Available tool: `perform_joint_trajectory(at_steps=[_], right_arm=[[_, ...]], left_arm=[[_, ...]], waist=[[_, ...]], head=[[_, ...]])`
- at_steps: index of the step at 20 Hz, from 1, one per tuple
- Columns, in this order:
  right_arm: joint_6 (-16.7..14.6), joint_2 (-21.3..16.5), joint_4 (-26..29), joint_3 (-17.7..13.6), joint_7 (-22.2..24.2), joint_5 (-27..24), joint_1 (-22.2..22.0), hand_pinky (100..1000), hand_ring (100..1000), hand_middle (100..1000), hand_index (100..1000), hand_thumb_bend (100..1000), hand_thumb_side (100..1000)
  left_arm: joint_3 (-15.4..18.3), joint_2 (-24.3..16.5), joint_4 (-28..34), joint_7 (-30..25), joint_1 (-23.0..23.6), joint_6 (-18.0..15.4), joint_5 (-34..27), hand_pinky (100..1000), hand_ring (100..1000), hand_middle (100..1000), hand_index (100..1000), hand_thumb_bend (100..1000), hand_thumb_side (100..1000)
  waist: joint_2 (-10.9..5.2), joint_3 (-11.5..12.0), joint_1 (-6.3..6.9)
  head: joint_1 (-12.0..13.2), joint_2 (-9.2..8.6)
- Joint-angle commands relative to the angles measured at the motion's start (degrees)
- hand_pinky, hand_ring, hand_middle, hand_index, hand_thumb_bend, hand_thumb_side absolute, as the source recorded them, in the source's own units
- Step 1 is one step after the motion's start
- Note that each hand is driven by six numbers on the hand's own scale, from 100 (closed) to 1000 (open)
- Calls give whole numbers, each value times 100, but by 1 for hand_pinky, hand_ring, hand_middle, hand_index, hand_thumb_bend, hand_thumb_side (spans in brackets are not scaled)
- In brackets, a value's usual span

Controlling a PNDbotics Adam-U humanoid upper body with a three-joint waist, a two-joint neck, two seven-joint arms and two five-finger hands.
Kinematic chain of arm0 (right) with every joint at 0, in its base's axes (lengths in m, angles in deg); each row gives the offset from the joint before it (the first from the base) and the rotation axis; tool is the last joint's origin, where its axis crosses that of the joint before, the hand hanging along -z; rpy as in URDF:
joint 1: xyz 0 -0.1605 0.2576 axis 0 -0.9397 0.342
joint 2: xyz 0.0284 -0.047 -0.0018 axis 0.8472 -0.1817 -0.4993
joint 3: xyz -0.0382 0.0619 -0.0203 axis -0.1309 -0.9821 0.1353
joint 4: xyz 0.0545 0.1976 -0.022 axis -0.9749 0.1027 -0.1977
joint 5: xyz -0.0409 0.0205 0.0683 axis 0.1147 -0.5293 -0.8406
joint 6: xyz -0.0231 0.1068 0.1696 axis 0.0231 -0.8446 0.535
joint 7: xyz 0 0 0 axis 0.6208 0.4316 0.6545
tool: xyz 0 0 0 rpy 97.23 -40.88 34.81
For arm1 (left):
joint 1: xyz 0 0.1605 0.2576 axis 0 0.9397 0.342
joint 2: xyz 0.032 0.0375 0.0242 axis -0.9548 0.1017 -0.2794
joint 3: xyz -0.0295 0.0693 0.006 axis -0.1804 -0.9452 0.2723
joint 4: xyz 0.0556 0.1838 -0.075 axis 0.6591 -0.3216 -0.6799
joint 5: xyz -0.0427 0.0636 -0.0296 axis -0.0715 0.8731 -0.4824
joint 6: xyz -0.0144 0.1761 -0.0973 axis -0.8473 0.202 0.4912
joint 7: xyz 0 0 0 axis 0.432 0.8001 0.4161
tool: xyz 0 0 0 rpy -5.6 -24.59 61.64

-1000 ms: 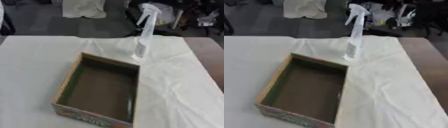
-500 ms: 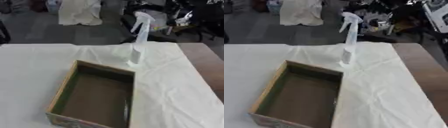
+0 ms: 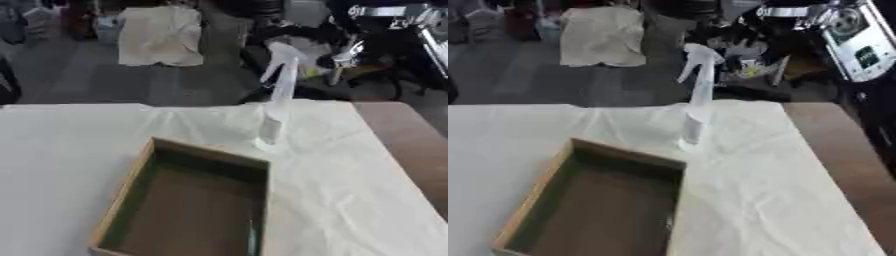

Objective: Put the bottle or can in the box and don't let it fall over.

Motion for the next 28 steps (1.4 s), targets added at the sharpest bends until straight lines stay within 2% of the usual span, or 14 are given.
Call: perform_joint_trajectory(at_steps=[1, 10, 18, 20, 22, 26, 28], right_arm=[[40, -65, -37, -160, -53, 17, 201, 819, 861, 809, 788, 390, 408], [246, 35, -125, -413, -224, 18, 438, 816, 883, 838, 806, 402, 404], [429, 90, -185, -562, 47, -465, 535, 807, 887, 844, 811, 394, 426], [463, 79, -176, -585, 127, -563, 559, 806, 886, 843, 811, 391, 428], [488, 60, -164, -594, 192, -637, 569, 805, 884, 842, 811, 390, 431], [498, 66, -144, -569, 296, -738, 571, 804, 885, 843, 811, 388, 434], [493, 82, -135, -536, 339, -775, 573, 804, 885, 843, 811, 388, 435]], left_arm=[[9, -187, 85, -1, -44, 5, 47, 689, 823, 852, 790, 331, 836], [-4, -206, 85, 0, -31, 37, 93, 687, 824, 853, 789, 318, 846], [-12, -210, 85, 5, -35, 75, 118, 687, 824, 852, 787, 310, 849], [-9, -216, 85, 6, -26, 79, 127, 687, 824, 852, 787, 308, 849], [-7, -221, 85, 12, -17, 83, 133, 687, 824, 852, 787, 306, 849], [-22, -214, 85, 1, -50, 87, 131, 687, 825, 853, 787, 304, 848], [-32, -210, 85, -12, -69, 89, 127, 687, 825, 853, 787, 302, 848]], waist=[[-58, 6, 4], [58, -7, -29], [132, 7, -49], [138, 2, -53], [148, -10, -61], [162, -16, -65], [164, -13, -60]], head=[[-36, 54], [-86, 194], [-109, 156], [-116, 96], [-130, -36], [-211, -440], [-257, -551]])
